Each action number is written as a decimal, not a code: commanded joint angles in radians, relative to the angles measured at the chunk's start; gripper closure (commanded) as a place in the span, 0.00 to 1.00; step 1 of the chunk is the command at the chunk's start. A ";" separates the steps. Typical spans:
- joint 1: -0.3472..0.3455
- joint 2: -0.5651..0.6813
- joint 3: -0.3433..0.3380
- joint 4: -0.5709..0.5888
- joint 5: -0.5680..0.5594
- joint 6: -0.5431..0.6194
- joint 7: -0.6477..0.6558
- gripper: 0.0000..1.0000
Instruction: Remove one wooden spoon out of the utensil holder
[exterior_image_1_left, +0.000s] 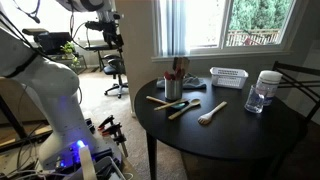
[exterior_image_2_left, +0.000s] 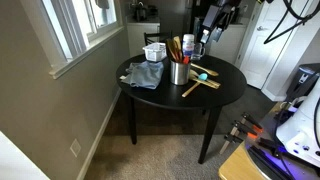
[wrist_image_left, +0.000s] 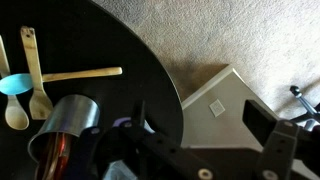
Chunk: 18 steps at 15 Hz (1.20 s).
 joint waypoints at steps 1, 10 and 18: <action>0.001 0.001 -0.002 0.002 -0.002 -0.003 0.001 0.00; -0.030 -0.028 -0.038 -0.013 0.012 0.021 0.024 0.00; -0.221 0.163 -0.260 0.118 0.043 0.106 0.018 0.00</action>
